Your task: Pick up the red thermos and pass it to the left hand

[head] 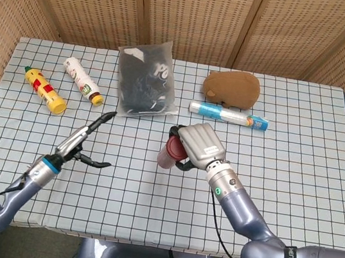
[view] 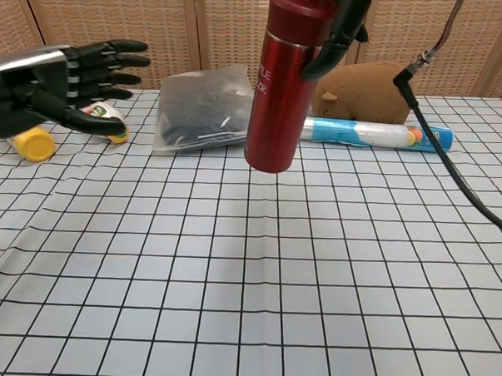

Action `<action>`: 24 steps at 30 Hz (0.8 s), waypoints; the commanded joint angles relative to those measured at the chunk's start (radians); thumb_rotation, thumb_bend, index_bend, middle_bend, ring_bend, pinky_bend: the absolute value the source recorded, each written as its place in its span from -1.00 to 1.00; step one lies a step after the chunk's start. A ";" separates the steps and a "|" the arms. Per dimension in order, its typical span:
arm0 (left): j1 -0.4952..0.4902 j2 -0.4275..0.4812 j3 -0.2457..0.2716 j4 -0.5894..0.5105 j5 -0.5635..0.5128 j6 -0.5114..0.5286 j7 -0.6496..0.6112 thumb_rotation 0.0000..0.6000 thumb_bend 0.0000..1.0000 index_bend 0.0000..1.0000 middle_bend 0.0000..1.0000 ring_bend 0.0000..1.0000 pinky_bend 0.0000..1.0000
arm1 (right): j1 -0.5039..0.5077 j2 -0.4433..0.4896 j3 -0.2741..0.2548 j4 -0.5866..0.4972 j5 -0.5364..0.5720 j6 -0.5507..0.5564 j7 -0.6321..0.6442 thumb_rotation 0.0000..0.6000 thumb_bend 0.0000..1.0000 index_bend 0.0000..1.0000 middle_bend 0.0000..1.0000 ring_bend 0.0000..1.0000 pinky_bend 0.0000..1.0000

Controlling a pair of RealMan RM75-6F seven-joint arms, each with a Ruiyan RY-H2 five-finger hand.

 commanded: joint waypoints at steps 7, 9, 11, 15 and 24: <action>-0.115 -0.165 -0.021 0.097 -0.048 -0.078 -0.087 1.00 -1.00 -1.00 -1.00 -1.00 -1.00 | 0.057 -0.062 -0.002 0.046 0.049 0.026 -0.003 1.00 0.33 0.27 0.13 0.25 0.35; -0.128 -0.181 -0.023 0.099 -0.050 -0.081 -0.090 1.00 -1.00 -1.00 -1.00 -1.00 -1.00 | 0.065 -0.069 -0.007 0.049 0.053 0.028 -0.008 1.00 0.34 0.27 0.13 0.25 0.35; -0.142 -0.194 -0.028 0.096 -0.058 -0.088 -0.093 1.00 -1.00 -1.00 -1.00 -1.00 -1.00 | 0.072 -0.081 -0.012 0.057 0.050 0.036 -0.012 1.00 0.34 0.27 0.13 0.25 0.35; -0.165 -0.204 -0.033 0.086 -0.071 -0.106 -0.078 1.00 -1.00 -1.00 -1.00 -1.00 -1.00 | 0.081 -0.096 -0.017 0.060 0.046 0.049 -0.015 1.00 0.34 0.27 0.13 0.25 0.35; -0.220 -0.226 -0.060 0.066 -0.124 -0.164 -0.019 1.00 -1.00 -1.00 -1.00 -1.00 -1.00 | 0.102 -0.106 -0.008 0.054 0.057 0.071 -0.019 1.00 0.34 0.28 0.13 0.25 0.35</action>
